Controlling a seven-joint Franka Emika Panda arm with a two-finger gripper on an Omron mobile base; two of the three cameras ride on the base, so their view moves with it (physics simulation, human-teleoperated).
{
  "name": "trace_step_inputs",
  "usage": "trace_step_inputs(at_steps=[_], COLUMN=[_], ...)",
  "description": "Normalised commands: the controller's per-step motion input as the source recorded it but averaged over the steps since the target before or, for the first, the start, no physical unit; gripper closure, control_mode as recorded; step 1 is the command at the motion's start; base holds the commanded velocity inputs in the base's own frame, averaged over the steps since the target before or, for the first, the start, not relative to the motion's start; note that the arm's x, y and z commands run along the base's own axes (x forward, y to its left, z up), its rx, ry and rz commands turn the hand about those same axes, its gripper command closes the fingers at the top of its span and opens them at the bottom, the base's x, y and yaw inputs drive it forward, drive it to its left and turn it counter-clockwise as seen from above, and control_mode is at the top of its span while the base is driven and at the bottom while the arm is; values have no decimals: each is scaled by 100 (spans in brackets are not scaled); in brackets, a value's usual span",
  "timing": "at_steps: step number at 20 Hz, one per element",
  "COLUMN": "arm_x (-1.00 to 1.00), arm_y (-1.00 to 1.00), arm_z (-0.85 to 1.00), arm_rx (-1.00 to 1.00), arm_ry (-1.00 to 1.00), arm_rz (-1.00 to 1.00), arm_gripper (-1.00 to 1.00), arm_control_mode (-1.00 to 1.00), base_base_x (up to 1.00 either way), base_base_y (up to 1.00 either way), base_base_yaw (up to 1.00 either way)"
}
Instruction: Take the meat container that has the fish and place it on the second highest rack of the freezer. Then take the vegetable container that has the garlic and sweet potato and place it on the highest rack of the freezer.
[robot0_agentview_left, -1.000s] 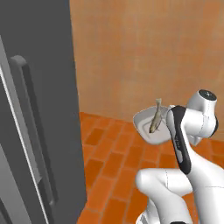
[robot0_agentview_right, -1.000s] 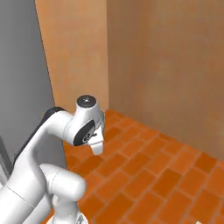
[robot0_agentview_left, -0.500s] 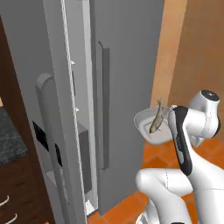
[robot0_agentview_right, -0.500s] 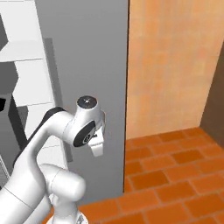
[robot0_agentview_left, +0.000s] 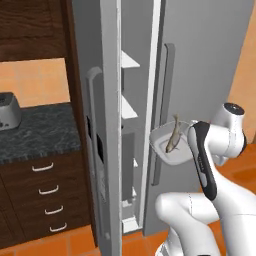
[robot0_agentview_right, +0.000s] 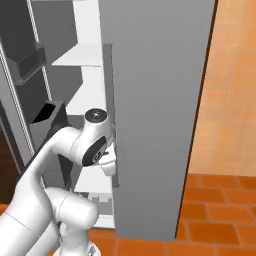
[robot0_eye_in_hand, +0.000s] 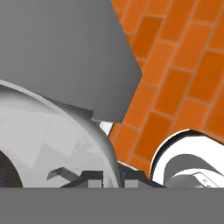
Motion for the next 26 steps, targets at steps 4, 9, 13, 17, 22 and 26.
trace_step_inputs(at_steps=[4, 9, 13, 17, 22, 26], arm_x=[0, 0, 24, 78, 85, 90], arm_y=[0, 0, -2, 0, 15, 69], arm_z=[0, 0, 24, 73, 57, 33], arm_rx=[0, 0, 10, 20, 16, 5], arm_ry=[0, 0, -13, -22, -9, 3], arm_rz=[0, 0, 8, 9, 0, -5], arm_gripper=[100, 100, 100, 100, 100, 100], arm_control_mode=[100, 100, -100, -100, -100, -100], base_base_x=[40, 39, 10, 0, 0, 0], base_base_y=[-1, 2, -6, 0, 0, 0], base_base_yaw=[34, 15, 9, 0, 0, 0])
